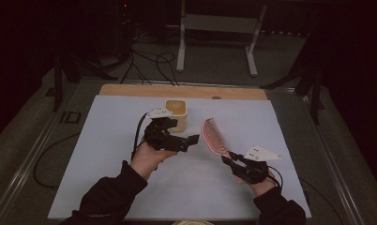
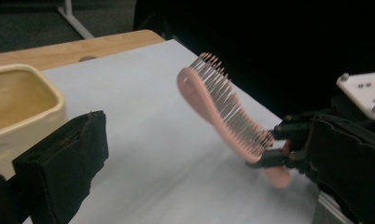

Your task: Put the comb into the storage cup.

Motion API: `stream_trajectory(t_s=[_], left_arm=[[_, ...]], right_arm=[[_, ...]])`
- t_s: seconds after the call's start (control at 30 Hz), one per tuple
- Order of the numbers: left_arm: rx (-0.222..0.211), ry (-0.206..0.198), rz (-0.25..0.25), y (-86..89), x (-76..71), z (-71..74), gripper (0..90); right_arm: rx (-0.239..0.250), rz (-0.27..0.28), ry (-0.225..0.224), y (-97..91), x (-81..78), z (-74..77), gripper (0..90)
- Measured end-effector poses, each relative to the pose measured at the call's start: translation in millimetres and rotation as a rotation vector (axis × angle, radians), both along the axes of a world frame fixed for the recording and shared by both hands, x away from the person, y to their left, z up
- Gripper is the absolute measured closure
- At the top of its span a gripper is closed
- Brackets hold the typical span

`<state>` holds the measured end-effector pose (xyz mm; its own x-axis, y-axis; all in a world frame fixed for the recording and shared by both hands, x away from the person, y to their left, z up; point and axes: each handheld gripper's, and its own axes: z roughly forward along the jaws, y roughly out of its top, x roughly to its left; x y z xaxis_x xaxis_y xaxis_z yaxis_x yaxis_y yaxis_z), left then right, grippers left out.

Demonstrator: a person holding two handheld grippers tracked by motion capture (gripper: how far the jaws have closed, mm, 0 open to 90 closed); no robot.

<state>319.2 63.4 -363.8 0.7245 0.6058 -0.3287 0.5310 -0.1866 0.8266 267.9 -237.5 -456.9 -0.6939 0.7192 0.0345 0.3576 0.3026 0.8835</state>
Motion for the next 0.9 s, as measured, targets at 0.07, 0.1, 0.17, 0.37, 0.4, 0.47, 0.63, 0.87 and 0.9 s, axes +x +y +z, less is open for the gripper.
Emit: stream_trajectory(t_s=[0.07,0.1,0.17,0.37,0.4,0.47,0.63,0.87,0.9], left_arm=[[-0.007,0.031,-0.002,-9.7,3.9,-0.9,0.2],[-0.007,0.031,-0.002,-9.7,3.9,-0.9,0.2],[-0.022,0.071,0.007,-13.6,7.2,-2.0,0.2],[-0.122,0.191,0.016,-22.0,19.1,-10.9,0.3],[-0.133,0.208,0.017,-23.5,20.8,-12.7,0.3],[-0.161,0.246,0.018,-26.2,24.0,-16.7,1.0],[-0.16,0.275,0.012,-35.8,27.5,-21.9,2.8],[-0.15,0.317,0.001,-51.3,29.9,-34.4,12.9],[-0.142,0.319,0.007,-52.4,30.2,-36.3,14.7]], right_arm=[[-0.001,0.001,0.001,0.4,0.2,0.1,71.5],[-0.001,0.001,0.001,0.4,0.2,0.1,71.5],[0.003,0.001,0.0,0.0,0.2,0.1,71.5],[-0.002,0.003,-0.002,0.4,0.2,-0.1,71.5],[-0.002,0.003,-0.003,0.9,-0.5,0.0,71.5],[-0.006,0.006,-0.002,0.6,-0.2,0.0,71.5],[-0.005,0.005,-0.003,0.5,0.3,-0.6,71.6],[-0.007,0.01,0.003,1.4,0.3,-1.0,71.6],[-0.009,0.004,0.001,2.0,-0.3,-1.0,71.6]])
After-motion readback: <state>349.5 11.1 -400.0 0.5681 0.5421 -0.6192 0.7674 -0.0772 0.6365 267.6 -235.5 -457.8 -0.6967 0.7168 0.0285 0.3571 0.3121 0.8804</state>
